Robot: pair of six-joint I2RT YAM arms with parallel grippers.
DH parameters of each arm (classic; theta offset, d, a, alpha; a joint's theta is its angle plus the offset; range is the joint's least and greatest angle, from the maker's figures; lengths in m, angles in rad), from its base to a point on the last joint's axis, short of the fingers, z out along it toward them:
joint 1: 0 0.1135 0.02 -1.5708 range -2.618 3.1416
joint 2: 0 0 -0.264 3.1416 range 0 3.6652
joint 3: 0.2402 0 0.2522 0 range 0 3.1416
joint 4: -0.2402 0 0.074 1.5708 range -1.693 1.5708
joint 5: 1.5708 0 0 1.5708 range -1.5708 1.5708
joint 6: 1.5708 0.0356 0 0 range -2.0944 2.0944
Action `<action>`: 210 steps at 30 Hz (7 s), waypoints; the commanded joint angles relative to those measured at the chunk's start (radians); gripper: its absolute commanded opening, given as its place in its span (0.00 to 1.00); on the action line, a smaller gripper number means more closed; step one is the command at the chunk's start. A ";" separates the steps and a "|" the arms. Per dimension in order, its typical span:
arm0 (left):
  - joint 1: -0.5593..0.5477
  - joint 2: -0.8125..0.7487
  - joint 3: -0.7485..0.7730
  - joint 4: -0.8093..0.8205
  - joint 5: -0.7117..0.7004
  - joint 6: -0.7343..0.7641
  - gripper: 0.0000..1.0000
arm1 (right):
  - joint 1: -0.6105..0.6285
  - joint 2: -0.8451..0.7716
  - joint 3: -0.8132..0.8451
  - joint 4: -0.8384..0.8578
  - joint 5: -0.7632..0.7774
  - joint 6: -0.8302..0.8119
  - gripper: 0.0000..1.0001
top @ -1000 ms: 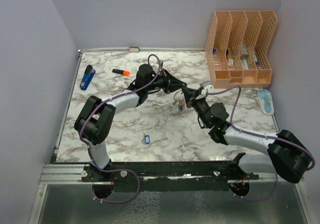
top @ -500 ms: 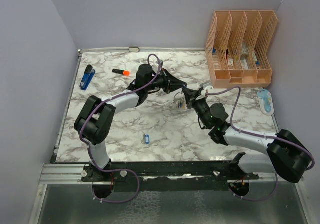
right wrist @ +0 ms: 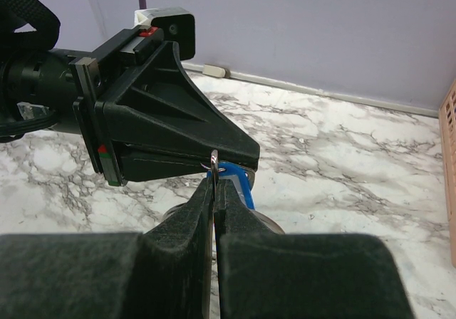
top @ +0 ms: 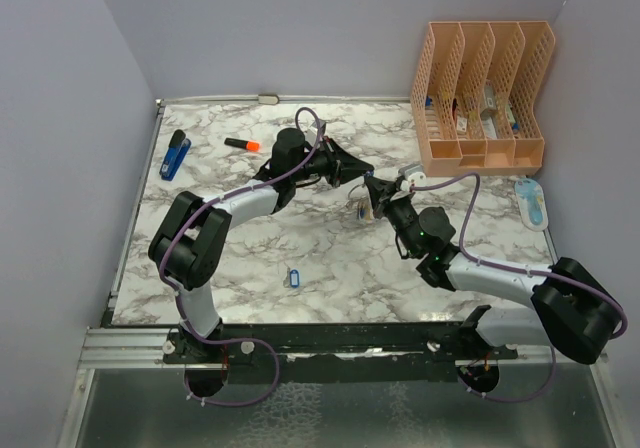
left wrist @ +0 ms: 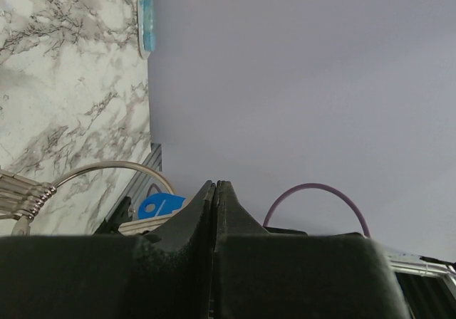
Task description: Put the keys on the keyring
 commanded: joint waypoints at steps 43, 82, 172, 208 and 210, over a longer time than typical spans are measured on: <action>0.009 -0.017 0.078 -0.121 -0.008 0.300 0.58 | 0.006 0.031 0.119 -0.238 0.031 0.052 0.01; -0.103 -0.432 0.019 -1.448 -0.317 2.491 0.53 | -0.279 0.194 0.323 -0.913 -0.243 0.182 0.01; -0.326 -0.267 -0.220 -0.981 -0.228 2.118 0.00 | -0.549 0.367 0.388 -0.969 -0.498 0.102 0.01; -0.324 -0.198 -0.470 -0.039 -0.193 1.666 0.37 | -0.559 0.348 0.377 -0.939 -0.487 0.123 0.01; -0.322 -0.213 -0.517 0.078 -0.213 1.635 0.38 | -0.559 0.340 0.373 -0.939 -0.475 0.119 0.01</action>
